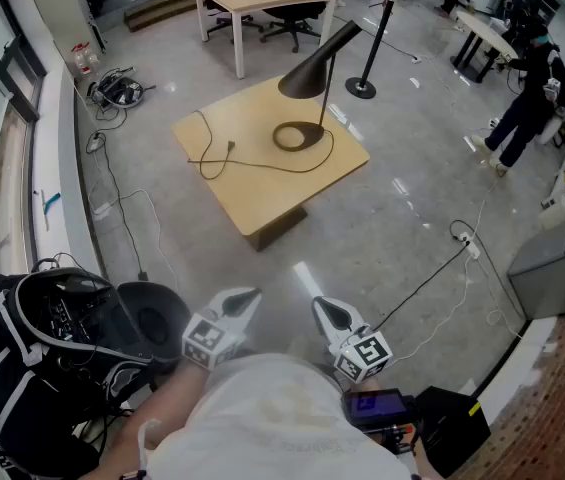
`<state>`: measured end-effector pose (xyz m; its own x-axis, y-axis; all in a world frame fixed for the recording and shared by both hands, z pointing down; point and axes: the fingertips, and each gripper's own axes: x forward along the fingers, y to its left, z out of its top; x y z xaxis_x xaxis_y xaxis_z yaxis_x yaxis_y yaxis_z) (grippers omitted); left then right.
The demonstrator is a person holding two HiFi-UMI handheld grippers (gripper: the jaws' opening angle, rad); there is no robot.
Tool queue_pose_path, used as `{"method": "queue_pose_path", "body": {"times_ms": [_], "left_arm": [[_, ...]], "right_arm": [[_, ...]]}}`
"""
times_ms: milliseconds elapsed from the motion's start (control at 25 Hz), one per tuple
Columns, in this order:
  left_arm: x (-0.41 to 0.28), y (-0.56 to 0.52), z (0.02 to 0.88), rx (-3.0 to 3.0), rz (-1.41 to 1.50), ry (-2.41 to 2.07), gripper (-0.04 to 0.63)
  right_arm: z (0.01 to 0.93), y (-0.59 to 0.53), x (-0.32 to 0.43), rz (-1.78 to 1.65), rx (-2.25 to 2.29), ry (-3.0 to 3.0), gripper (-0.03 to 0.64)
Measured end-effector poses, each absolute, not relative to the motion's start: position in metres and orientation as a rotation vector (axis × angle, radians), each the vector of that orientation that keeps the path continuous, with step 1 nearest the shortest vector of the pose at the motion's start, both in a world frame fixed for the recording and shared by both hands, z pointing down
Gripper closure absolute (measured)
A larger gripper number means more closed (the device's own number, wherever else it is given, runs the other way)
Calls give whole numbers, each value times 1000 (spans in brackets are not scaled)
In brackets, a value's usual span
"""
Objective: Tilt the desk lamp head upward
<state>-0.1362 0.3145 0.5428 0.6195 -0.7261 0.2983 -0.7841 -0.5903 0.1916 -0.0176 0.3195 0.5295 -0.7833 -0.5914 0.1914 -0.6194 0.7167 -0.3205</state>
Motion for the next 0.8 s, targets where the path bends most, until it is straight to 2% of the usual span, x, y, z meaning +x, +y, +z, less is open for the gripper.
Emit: {"method": "queue_pose_path", "body": {"times_ms": [800], "left_arm": [[-132, 312, 536, 2553, 254, -1218, 594]], "right_arm": [[525, 305, -4, 576, 1106, -2825, 604]]}}
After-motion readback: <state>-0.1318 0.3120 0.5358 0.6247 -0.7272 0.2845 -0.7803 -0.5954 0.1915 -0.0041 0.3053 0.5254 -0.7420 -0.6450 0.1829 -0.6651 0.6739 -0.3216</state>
